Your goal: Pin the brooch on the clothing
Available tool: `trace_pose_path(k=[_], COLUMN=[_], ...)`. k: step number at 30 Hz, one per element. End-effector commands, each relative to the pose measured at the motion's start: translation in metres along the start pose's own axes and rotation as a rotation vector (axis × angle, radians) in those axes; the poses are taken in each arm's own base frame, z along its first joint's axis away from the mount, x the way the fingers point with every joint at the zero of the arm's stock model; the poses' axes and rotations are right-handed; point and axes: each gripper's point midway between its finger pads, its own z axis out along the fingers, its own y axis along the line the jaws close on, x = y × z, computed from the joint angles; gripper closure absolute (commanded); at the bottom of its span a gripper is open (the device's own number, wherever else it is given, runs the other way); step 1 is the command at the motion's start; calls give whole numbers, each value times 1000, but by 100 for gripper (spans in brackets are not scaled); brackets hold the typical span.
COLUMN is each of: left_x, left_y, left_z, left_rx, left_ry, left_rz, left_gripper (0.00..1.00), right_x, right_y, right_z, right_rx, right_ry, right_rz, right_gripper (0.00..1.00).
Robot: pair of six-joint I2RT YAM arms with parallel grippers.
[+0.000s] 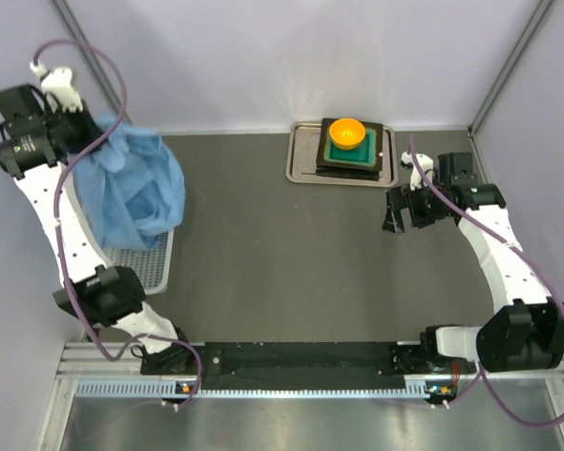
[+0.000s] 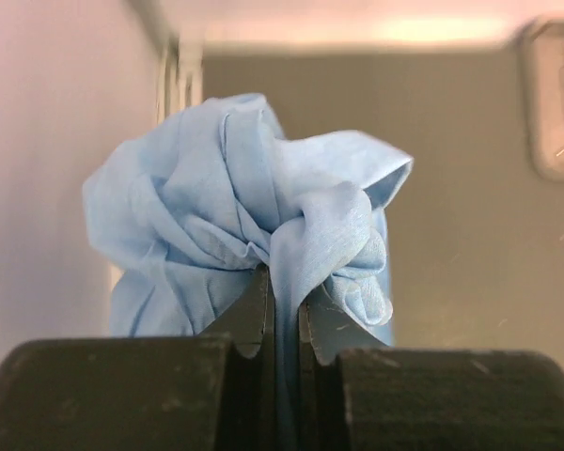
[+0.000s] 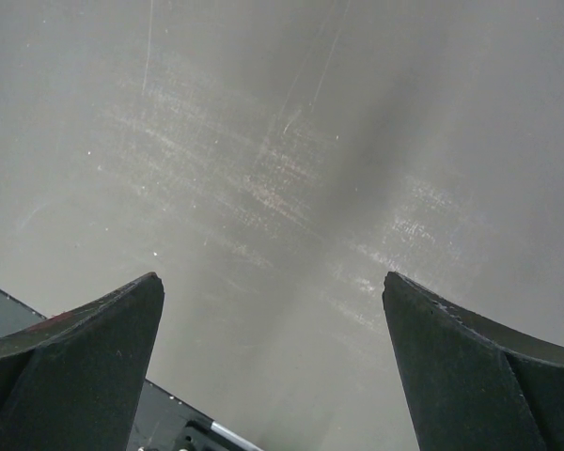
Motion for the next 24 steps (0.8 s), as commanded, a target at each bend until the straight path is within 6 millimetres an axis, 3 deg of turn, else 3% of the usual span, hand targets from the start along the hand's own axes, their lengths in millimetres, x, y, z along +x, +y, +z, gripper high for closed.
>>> trace_pose_path(k=[1,2,3,6,8,9,11,12,15,18,23,24], left_x=[-86,-96,-107,-131,-154,-154,-162,-170,-182,-198,-225,-221], left_y=[-108,-125,-163,-222,-243,-263,-281,-296,-318,-323,-322,-334], left_z=[-59,-63,-73,-99,-118,-133,-151,-170,-203,-229,-252,-253], left_rx=[254,285,366,530,629,745,840,929,1089,1144,1148,1191], left_ry=[-228,-256,-292,-393,-495,-496,-534,-576,-624,-706,-831,-812], left_rz=[70,89,115,120,125,93,85,83,60,76,84,74], left_gripper=[100,100,100,100,100,100,100,100,100,100,100,100], right_x=[-25,-25,-26,-25,-24,-23,-23,-22,-22,-23,-27,-28], right_y=[6,6,6,5,6,6,5,5,5,5,9,10], right_z=[-13,-14,-14,-16,-18,-17,-18,-18,-18,-18,-15,-15], right_rx=[-15,-14,-13,-4,-1,0,5,7,4,-1,-28,-37], right_ry=[-76,-79,-80,-82,-87,-84,-87,-86,-85,-88,-84,-84], right_rz=[-21,-21,-23,-24,-30,-30,-33,-33,-34,-33,-24,-23], right_gripper=[1,1,1,1,1,1,1,1,1,1,1,1])
